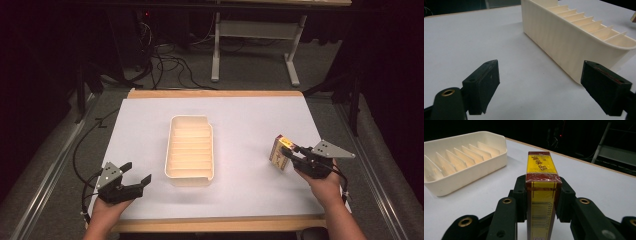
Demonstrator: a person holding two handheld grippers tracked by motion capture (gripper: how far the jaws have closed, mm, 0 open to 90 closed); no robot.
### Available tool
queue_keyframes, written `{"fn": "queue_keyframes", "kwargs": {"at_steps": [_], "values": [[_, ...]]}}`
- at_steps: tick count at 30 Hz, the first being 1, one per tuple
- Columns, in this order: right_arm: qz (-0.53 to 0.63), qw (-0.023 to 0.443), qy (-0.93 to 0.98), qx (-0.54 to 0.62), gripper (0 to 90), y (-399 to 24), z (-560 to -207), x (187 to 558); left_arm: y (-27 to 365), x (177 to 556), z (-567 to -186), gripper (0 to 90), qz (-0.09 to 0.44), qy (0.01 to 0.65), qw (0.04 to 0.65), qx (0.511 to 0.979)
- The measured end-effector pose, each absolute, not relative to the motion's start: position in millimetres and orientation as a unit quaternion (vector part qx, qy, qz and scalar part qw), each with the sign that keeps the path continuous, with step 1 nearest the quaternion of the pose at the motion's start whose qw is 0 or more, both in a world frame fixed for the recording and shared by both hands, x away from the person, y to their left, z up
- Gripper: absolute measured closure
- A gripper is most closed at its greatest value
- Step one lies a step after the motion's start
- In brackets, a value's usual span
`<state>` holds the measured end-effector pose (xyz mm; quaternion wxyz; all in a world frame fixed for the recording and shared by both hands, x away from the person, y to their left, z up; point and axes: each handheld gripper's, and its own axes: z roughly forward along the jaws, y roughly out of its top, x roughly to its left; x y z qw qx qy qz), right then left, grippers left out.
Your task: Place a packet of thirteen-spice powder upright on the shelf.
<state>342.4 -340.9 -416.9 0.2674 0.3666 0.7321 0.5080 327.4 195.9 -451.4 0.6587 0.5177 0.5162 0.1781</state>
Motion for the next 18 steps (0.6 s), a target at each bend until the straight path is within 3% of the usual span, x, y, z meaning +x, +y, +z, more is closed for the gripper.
{"fn": "queue_keyframes", "kwargs": {"at_steps": [18], "values": [[0.524,0.247,0.746,0.327,68.5,-302.1,-411.0,343.3,197.0,327.4,-450.1,16.1,0.179,0.513,0.661,0.518]]}}
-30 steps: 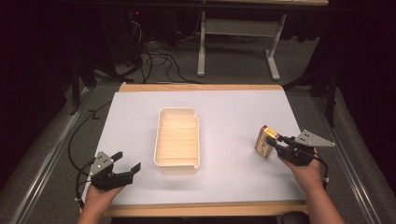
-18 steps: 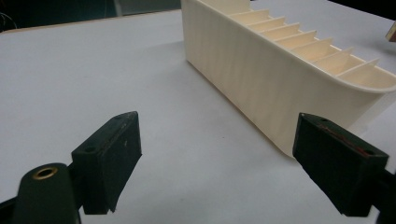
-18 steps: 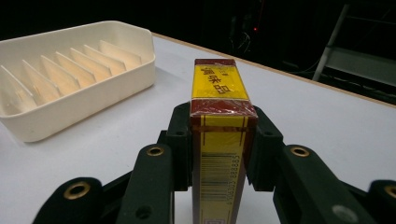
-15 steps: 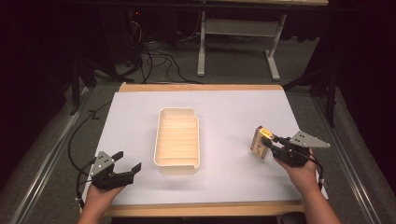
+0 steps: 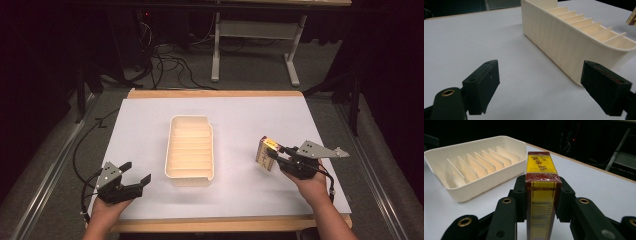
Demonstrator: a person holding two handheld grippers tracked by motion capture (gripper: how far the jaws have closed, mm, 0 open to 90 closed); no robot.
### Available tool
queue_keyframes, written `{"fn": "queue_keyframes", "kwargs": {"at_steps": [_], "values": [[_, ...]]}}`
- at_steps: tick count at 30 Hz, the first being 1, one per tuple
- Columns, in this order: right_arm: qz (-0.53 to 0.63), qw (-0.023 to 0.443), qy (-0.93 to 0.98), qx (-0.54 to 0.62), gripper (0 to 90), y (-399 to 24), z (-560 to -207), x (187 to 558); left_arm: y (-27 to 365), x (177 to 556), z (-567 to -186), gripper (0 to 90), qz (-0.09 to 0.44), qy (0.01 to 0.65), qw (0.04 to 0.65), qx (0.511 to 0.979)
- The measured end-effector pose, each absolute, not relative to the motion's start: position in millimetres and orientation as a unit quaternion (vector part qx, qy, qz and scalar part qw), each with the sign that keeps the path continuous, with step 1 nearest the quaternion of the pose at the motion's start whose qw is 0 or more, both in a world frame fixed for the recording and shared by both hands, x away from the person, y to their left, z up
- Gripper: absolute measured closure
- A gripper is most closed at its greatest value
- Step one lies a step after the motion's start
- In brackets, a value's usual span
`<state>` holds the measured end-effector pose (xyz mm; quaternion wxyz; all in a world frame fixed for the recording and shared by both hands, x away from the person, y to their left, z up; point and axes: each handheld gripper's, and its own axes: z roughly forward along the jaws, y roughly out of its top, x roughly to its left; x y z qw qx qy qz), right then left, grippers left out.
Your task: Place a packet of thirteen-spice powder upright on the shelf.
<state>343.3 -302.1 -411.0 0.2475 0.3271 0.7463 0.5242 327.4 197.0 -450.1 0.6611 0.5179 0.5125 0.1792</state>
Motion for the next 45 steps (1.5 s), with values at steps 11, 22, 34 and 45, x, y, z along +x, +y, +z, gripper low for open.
{"fn": "queue_keyframes", "kwargs": {"at_steps": [11,22,34,45], "values": [[0.528,0.236,0.752,0.317,68.5,-287.6,-411.6,348.4,196.1,327.7,-450.7,16.1,0.177,0.512,0.66,0.52],[0.542,0.223,0.755,0.293,68.5,-268.9,-407.8,354.6,196.6,328.0,-451.3,16.1,0.176,0.513,0.66,0.52],[0.559,0.202,0.76,0.262,68.5,-242.7,-402.2,362.0,198.2,327.7,-450.7,16.1,0.176,0.513,0.661,0.518],[0.59,0.163,0.763,0.207,68.6,-222.6,-393.9,371.7,199.5,326.0,-449.5,16.1,0.178,0.515,0.663,0.513]]}}
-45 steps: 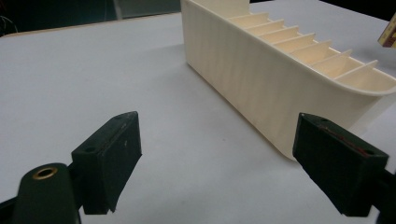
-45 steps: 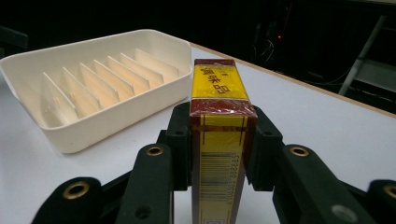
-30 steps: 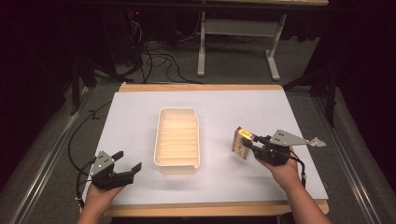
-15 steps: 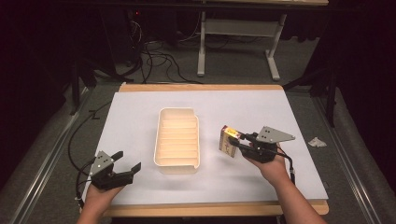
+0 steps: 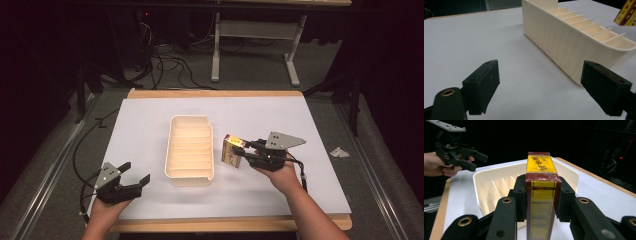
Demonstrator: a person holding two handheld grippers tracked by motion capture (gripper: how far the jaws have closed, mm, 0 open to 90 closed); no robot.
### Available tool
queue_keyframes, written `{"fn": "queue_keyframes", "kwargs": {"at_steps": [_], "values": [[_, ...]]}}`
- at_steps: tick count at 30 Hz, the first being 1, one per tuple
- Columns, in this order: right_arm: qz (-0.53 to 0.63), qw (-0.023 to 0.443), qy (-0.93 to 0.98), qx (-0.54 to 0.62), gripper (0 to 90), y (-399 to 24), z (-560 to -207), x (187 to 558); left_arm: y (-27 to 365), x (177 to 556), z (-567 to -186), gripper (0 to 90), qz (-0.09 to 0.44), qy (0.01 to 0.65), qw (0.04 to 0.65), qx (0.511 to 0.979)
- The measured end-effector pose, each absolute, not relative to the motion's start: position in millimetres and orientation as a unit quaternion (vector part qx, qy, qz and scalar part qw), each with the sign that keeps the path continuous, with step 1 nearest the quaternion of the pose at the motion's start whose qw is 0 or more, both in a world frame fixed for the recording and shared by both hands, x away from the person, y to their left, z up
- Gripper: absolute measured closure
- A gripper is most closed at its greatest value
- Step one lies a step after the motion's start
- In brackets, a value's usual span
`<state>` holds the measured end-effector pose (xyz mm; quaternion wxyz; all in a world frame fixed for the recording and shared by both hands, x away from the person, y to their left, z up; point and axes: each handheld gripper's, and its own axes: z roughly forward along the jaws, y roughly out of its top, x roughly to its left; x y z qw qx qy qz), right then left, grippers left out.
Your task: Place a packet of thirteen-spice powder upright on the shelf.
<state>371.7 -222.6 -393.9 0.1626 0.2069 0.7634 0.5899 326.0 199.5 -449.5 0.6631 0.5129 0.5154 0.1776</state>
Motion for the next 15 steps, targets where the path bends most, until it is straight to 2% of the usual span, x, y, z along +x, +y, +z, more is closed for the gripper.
{"fn": "queue_keyframes", "kwargs": {"at_steps": [15], "values": [[0.613,0.103,0.772,0.132,68.6,-210.4,-391.1,389.9,200.9,324.4,-449.6,16.1,0.178,0.52,0.662,0.509]]}}
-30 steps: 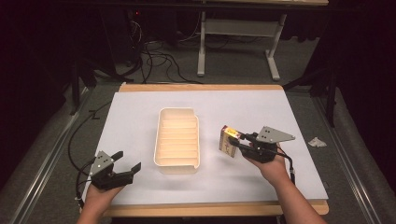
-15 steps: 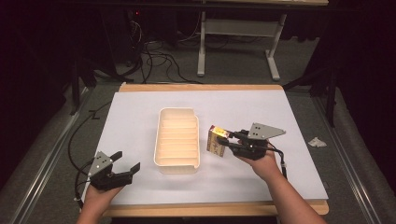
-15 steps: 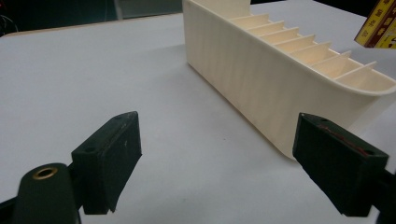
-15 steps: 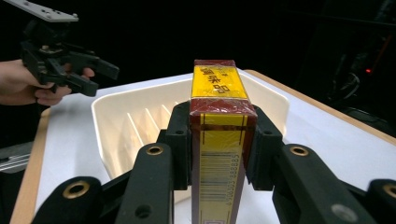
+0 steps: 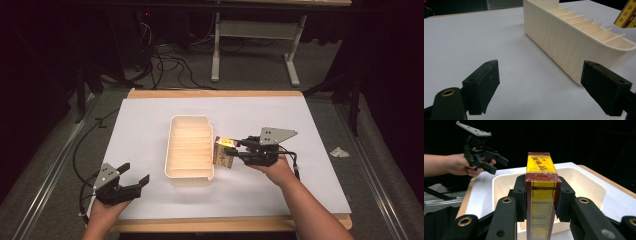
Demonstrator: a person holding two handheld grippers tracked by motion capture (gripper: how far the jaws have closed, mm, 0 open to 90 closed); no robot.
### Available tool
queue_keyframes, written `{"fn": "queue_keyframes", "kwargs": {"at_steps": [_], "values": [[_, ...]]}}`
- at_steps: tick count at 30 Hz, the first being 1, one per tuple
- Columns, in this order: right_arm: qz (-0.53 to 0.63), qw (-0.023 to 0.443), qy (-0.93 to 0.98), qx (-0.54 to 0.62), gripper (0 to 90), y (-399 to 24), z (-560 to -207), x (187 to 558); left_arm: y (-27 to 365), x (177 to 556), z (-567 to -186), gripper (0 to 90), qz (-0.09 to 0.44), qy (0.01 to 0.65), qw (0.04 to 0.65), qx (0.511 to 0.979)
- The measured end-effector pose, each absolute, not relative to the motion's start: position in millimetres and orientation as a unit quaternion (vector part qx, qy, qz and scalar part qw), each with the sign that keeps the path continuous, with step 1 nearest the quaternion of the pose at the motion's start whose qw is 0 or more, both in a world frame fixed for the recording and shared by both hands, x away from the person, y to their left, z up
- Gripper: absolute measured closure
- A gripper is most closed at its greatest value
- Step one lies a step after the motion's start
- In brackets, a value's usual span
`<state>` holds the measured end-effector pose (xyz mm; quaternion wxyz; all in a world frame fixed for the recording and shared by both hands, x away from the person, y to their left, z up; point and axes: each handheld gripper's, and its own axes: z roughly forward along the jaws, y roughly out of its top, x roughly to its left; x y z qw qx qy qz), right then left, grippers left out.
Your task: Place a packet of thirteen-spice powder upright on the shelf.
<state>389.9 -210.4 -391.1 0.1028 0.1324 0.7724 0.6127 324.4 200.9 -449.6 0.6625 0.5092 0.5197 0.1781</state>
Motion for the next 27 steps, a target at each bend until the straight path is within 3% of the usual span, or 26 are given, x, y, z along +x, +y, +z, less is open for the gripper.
{"fn": "queue_keyframes", "kwargs": {"at_steps": [27], "values": [[0.605,0.069,0.789,0.079,68.6,-199.3,-393.5,402.3,200.0,324.3,-450.5,16.1,0.178,0.52,0.66,0.512]]}}
